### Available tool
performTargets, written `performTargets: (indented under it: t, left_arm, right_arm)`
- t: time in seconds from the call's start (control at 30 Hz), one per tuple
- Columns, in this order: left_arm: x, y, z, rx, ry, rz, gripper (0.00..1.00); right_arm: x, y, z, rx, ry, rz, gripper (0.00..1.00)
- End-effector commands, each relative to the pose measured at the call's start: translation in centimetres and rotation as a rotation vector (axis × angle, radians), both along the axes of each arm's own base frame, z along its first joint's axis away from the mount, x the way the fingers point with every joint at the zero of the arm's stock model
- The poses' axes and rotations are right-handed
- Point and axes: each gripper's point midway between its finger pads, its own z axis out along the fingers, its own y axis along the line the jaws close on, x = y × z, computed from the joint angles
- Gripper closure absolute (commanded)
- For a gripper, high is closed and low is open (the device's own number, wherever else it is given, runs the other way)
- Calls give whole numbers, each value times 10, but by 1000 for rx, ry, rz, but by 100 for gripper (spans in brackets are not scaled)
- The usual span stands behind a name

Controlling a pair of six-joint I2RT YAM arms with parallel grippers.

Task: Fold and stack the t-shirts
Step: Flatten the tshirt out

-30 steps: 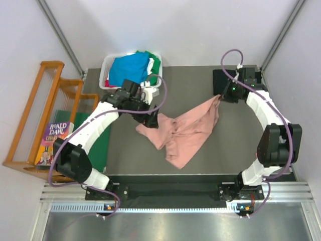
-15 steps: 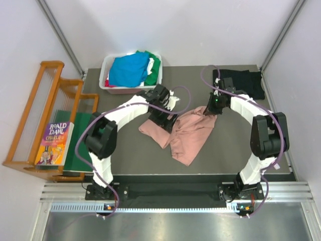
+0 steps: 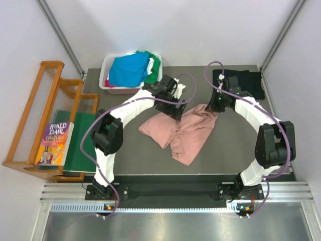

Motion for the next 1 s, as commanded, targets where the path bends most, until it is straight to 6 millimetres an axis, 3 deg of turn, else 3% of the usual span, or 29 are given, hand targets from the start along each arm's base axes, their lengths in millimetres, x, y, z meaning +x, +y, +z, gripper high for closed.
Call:
performTargets:
  t: [0.0, 0.23, 0.67, 0.73, 0.83, 0.97]
  left_arm:
    - [-15, -25, 0, -16, 1, -25, 3]
    - [-22, -46, -13, 10, 22, -51, 3]
    - [-10, -37, -11, 29, -11, -26, 7]
    - [-7, -36, -11, 26, -10, -20, 12]
    - [-2, -30, -11, 25, -10, -6, 29]
    - [3, -25, -13, 21, -2, 6, 40]
  right_arm:
    - [8, 6, 18, 16, -79, 27, 100]
    - [7, 6, 26, 25, -100, 30, 100]
    - [0, 8, 24, 32, -107, 54, 100]
    - [-1, 9, 24, 33, -108, 57, 100]
    - [-3, 8, 22, 32, -104, 59, 100]
    - [-3, 8, 21, 31, -105, 64, 100]
